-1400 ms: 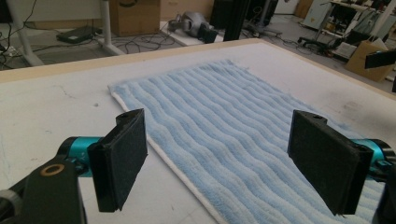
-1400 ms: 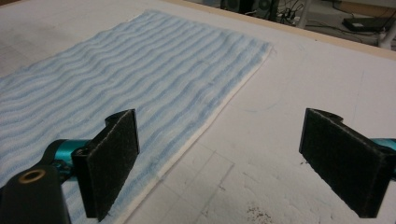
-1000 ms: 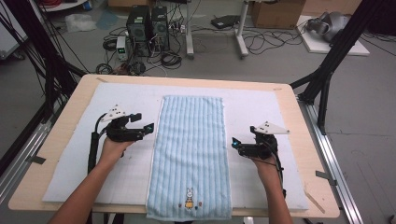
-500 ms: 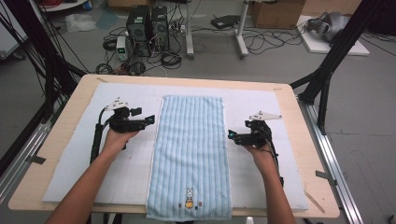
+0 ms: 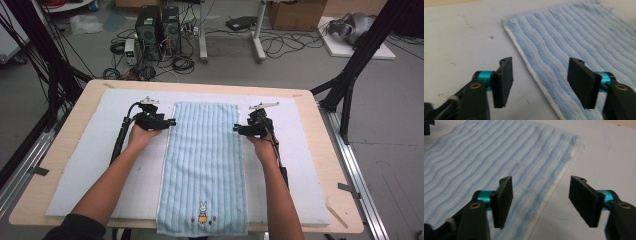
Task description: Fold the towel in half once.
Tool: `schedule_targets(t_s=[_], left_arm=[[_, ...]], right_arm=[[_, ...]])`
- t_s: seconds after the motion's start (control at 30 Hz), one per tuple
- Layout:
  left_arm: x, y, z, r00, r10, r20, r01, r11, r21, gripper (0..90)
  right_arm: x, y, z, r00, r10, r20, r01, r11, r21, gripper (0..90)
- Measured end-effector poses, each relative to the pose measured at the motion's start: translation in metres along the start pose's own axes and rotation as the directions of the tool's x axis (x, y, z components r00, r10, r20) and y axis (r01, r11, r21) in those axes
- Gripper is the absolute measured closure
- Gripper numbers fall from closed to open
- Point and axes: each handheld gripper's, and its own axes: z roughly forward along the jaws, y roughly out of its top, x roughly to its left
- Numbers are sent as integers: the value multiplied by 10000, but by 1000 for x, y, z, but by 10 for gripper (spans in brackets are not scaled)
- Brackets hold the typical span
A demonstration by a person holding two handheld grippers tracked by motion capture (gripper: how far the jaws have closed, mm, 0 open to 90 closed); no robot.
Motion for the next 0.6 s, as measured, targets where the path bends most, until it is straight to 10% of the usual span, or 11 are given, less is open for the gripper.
schedule_targets(t_s=[0.23,0.43,0.6], left_arm=[[-8,-3,13,9949,748,-671,-710,9959,569,541],[-14,-3,15,9925,1131,-458,-1106,9923,552,862],[-4,3,15,9993,294,-250,-290,9994,165,876]], right_arm=[[3,5,24,9992,-19,408,-16,9964,852,523],[4,4,36,9981,-89,610,14,9926,1213,751],[6,7,37,9974,-151,704,77,9944,1050,869]])
